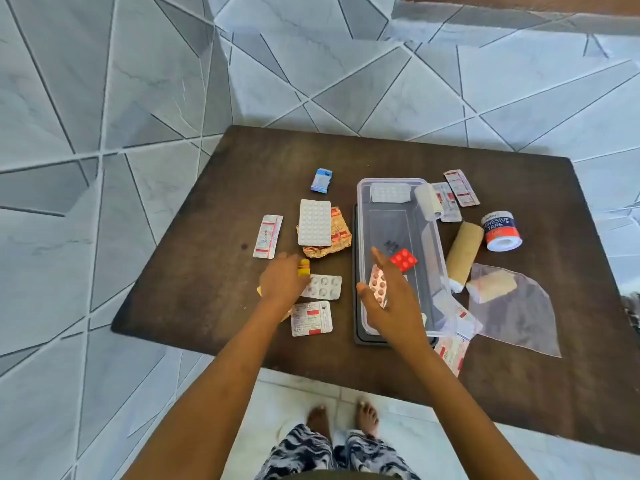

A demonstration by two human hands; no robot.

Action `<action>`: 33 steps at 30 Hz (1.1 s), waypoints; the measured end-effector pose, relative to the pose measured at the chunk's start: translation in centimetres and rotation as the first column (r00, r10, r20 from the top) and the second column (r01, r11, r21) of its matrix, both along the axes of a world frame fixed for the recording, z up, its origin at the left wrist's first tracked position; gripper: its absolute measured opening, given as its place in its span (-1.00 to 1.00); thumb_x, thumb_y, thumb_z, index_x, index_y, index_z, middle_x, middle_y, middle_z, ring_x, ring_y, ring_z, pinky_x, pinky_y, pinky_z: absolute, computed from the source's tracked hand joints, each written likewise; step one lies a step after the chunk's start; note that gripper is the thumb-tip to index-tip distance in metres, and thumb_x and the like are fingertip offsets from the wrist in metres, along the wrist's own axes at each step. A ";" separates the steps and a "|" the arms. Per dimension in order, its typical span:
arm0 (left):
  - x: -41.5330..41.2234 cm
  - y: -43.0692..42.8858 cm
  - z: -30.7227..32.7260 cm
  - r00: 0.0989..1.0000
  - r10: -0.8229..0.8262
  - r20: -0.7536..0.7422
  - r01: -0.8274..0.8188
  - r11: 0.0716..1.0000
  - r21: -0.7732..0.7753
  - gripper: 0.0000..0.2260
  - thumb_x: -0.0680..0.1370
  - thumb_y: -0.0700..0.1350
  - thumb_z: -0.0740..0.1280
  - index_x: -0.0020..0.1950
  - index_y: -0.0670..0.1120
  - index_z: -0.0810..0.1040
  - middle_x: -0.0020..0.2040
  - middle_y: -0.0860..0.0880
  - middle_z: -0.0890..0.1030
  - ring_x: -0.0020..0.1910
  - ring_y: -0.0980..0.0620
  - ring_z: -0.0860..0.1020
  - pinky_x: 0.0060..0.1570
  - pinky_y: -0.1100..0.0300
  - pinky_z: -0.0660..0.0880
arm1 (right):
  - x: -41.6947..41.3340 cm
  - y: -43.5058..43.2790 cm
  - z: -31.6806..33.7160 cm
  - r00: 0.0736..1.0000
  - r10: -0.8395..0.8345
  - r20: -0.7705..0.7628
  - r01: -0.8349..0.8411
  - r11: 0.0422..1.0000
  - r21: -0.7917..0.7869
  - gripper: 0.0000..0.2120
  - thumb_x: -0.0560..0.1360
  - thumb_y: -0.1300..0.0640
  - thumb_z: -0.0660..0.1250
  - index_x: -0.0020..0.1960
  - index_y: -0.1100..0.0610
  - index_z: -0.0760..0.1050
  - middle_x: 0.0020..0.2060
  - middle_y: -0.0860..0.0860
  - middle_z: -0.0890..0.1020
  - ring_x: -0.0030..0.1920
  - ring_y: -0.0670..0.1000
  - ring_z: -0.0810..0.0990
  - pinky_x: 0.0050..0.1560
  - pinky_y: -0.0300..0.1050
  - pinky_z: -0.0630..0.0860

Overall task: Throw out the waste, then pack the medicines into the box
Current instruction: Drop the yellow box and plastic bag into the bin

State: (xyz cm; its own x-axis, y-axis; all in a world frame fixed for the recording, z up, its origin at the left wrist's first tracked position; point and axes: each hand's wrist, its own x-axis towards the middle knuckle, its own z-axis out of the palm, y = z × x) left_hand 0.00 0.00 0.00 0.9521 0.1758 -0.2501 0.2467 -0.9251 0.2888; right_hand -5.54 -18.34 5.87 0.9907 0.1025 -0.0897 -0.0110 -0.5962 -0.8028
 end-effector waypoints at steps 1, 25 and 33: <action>0.0 0.1 0.2 1.000 0.010 0.011 -0.010 1.000 -0.004 -0.72 0.52 -0.06 0.30 0.20 -0.09 0.53 0.19 -0.09 0.54 0.14 -0.09 0.54 0.01 0.01 0.51 | 0.2 0.0 0.0 1.000 -0.008 -0.003 0.008 1.000 0.008 -0.42 0.47 -0.08 0.19 0.45 0.00 0.16 0.45 0.03 0.31 0.44 0.10 0.30 0.40 0.05 0.28; 3.1 -5.1 6.7 0.925 0.314 0.214 -0.135 0.799 -0.587 -0.70 0.51 -0.24 0.36 0.23 -0.05 0.51 0.24 -0.14 0.58 0.18 -0.11 0.57 0.13 -0.03 0.56 | -0.1 -9.9 -0.1 0.939 -0.342 0.048 0.343 0.939 -0.033 -0.57 0.52 0.06 0.27 0.37 0.06 0.31 0.37 0.06 0.44 0.32 0.10 0.46 0.32 0.00 0.40; 2.9 -13.2 6.8 0.967 0.029 0.251 0.146 0.749 -0.647 -0.74 0.51 -0.30 0.34 0.19 -0.12 0.53 0.15 -0.12 0.60 0.03 -0.01 0.57 -0.10 0.25 0.50 | 0.9 -16.1 -5.4 0.787 -0.599 -0.149 0.490 0.753 -0.439 -0.33 0.47 -0.14 0.28 0.46 0.08 0.11 0.46 0.12 0.27 0.43 0.19 0.29 0.45 0.14 0.23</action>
